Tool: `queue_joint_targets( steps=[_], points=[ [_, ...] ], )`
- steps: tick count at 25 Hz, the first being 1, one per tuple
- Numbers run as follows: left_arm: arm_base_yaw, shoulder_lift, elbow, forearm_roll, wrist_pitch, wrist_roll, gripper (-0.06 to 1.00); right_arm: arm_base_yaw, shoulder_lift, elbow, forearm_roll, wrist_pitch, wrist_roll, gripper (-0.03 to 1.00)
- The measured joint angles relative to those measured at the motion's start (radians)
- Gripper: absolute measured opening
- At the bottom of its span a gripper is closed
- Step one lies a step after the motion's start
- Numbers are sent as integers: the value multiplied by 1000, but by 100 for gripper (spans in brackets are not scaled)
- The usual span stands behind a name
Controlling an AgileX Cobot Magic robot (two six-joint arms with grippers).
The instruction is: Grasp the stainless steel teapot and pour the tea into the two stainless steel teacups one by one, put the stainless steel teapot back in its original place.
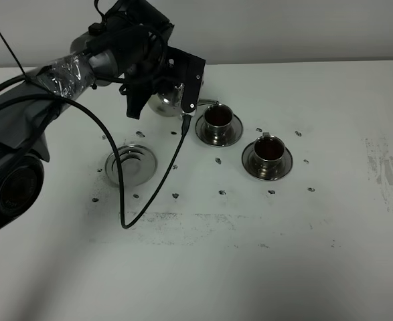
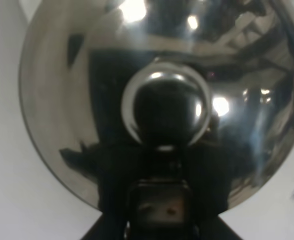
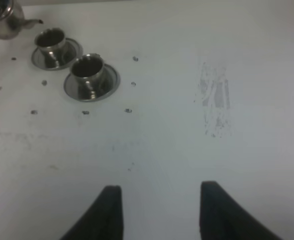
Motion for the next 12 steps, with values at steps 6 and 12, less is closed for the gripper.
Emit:
queue_joint_targets(
  steps=[6, 12],
  points=[
    [20, -29, 0, -142, 44, -11, 18, 0, 0, 0, 0, 0, 0, 35],
    [45, -105, 46, -210, 80, -67, 18, 0, 0, 0, 0, 0, 0, 35]
  ],
)
